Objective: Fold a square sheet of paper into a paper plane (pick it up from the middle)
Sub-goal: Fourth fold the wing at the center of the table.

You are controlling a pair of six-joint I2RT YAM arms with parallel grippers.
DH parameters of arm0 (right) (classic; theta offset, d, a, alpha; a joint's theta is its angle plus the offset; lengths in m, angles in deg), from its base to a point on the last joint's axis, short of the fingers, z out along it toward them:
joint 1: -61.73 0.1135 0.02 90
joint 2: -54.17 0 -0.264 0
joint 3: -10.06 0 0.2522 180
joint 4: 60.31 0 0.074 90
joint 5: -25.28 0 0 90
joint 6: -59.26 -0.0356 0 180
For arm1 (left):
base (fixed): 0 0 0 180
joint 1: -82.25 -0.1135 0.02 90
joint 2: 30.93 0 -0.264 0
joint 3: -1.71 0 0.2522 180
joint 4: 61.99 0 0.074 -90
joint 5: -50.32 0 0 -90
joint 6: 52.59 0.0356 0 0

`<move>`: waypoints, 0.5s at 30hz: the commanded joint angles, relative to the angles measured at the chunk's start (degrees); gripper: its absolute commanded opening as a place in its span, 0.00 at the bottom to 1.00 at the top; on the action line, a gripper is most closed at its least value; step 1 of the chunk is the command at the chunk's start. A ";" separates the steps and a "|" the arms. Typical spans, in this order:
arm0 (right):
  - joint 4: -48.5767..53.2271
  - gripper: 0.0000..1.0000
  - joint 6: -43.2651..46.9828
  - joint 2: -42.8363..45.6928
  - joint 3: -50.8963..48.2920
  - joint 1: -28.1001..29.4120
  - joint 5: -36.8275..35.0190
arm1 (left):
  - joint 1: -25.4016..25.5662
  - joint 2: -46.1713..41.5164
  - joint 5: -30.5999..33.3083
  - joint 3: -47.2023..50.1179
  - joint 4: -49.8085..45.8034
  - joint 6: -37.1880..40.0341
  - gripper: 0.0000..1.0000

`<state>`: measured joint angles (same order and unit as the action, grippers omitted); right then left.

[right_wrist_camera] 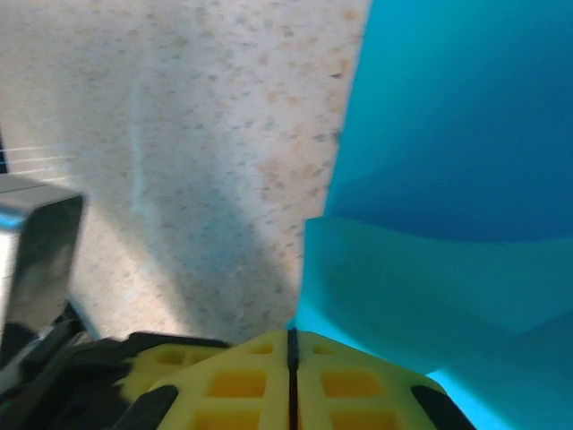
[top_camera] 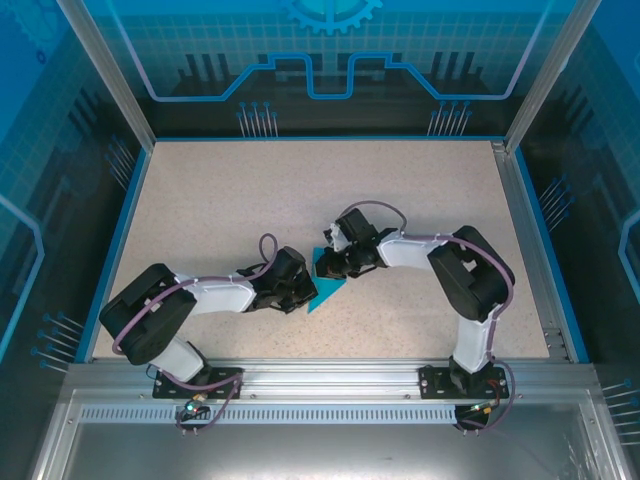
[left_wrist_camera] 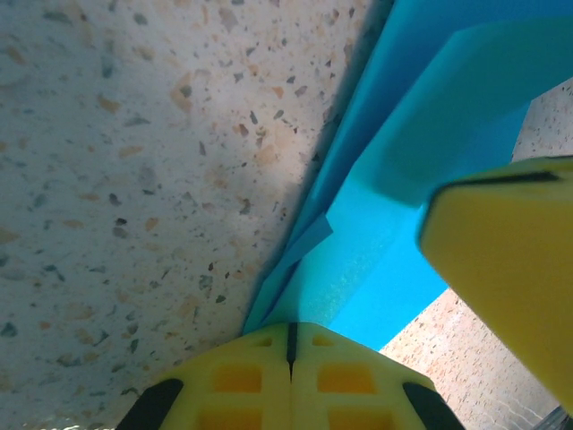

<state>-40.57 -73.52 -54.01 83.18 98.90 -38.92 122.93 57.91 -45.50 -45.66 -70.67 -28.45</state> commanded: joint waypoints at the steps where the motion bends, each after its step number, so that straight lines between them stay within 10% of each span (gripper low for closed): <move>1: 0.47 0.08 0.69 -2.62 -0.29 -0.44 -3.03 | 0.71 2.21 1.06 2.37 -9.77 1.35 0.02; 15: -1.41 0.12 4.01 -4.57 1.74 -10.90 -4.06 | 0.72 4.54 0.99 3.92 -8.82 1.99 0.00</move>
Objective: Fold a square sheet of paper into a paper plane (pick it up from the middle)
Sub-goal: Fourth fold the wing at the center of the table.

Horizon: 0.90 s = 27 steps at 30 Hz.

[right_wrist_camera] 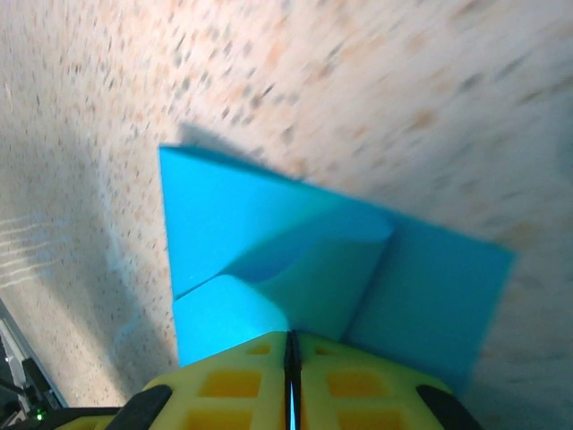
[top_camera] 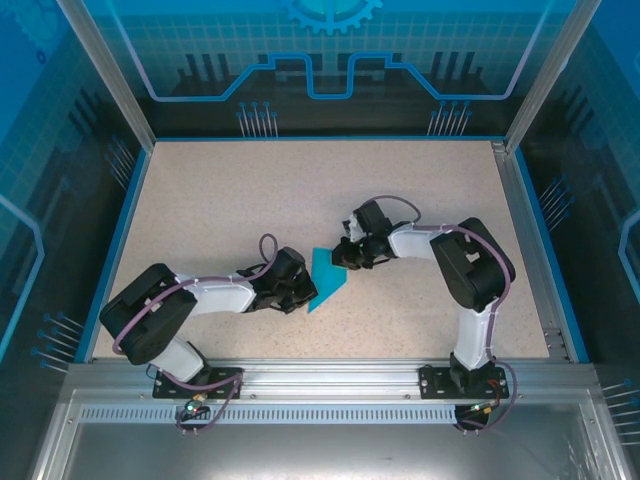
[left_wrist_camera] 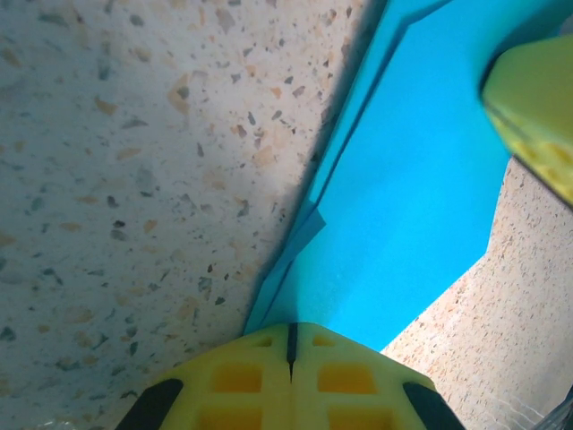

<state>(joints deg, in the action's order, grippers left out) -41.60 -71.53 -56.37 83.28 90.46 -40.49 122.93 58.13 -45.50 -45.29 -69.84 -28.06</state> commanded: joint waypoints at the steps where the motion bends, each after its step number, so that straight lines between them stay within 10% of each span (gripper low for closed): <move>1: -0.24 0.12 2.24 -2.54 1.96 -3.18 -2.06 | 0.72 4.45 0.92 3.53 -9.61 1.64 0.00; 27: -1.26 0.09 1.42 -1.53 3.29 2.29 1.68 | 0.72 3.58 1.24 2.06 -12.31 3.39 0.00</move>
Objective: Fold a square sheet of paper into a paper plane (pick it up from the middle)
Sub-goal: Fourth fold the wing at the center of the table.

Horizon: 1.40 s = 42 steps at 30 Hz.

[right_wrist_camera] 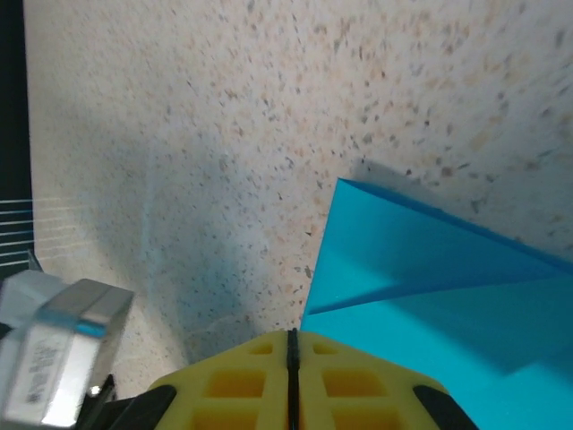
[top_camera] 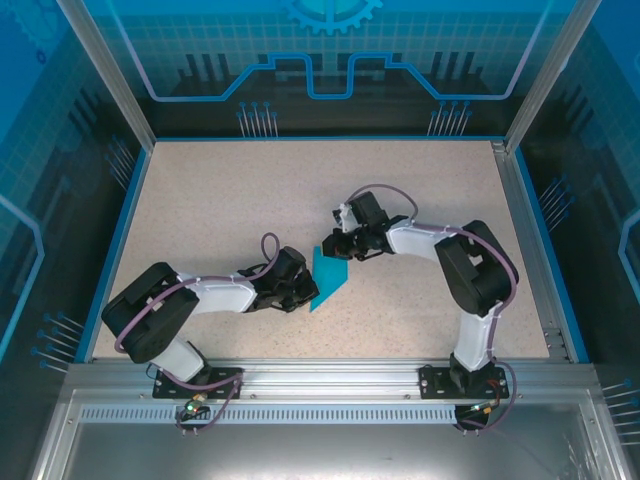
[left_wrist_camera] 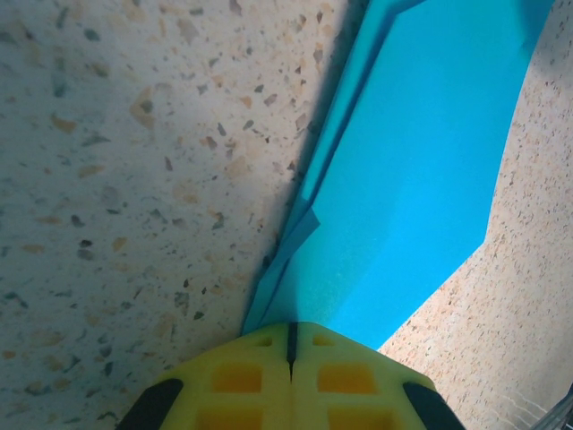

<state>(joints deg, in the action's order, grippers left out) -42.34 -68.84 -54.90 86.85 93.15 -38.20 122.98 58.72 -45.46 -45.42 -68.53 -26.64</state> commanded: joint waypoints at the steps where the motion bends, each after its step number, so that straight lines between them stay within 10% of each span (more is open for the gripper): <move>1: -0.50 0.09 -1.10 -3.57 -0.40 -0.53 -0.95 | 0.74 2.99 1.20 2.13 -13.77 1.99 0.00; 24: 3.16 0.12 2.47 -3.65 4.55 -12.23 -1.12 | 0.71 2.64 1.16 3.39 -13.65 2.11 0.00; 42: -0.06 0.11 -0.44 -0.34 -2.88 -0.73 2.47 | 0.75 2.45 0.47 2.61 -12.36 3.05 0.00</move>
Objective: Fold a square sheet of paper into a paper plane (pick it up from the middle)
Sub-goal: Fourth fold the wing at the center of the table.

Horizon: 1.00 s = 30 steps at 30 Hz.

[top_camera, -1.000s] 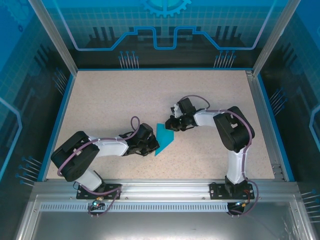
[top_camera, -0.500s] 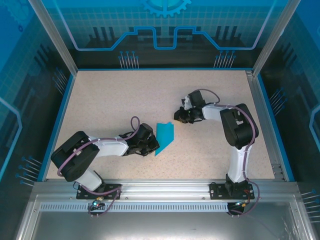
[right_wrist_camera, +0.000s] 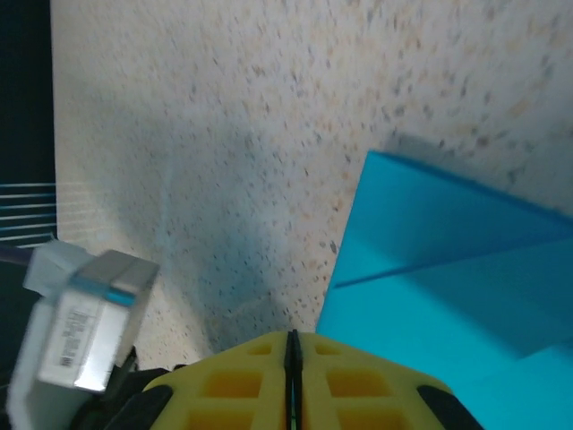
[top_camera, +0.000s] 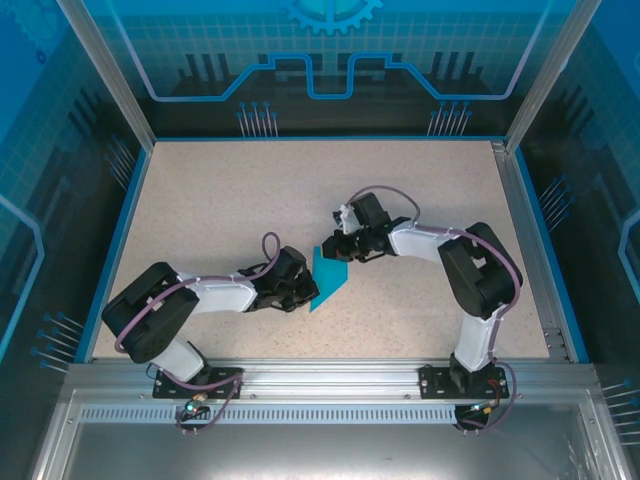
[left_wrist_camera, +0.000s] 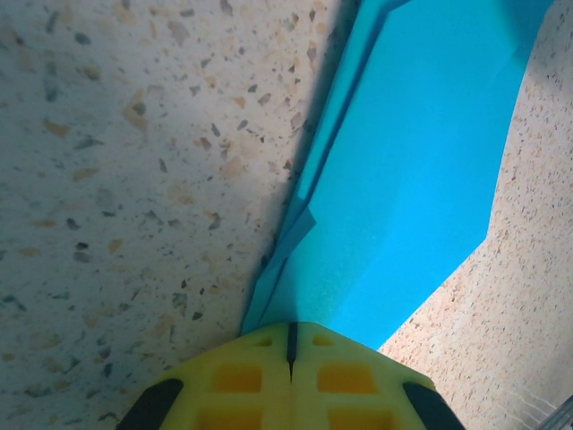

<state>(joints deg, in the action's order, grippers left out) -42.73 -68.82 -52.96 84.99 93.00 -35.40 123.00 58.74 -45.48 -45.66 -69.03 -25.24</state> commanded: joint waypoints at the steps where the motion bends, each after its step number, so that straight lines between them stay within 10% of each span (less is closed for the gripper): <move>1: 0.54 0.10 -0.26 -2.97 -1.27 -0.89 -0.64 | 0.74 2.36 0.44 2.76 -11.82 1.68 0.00; 20: 1.37 0.09 0.82 -5.81 -5.45 -3.32 -3.53 | -2.63 -11.91 -5.53 -1.99 -7.58 1.78 0.29; 30: 0.15 0.09 -0.22 -6.65 -6.01 -3.32 -3.49 | -3.69 2.70 -9.90 -6.39 8.46 -7.35 0.29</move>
<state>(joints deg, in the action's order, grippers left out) -45.97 -68.91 -57.37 81.23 90.53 -34.66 119.48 58.32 -53.70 -51.73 -64.92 -28.85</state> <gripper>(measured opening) 0.089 0.288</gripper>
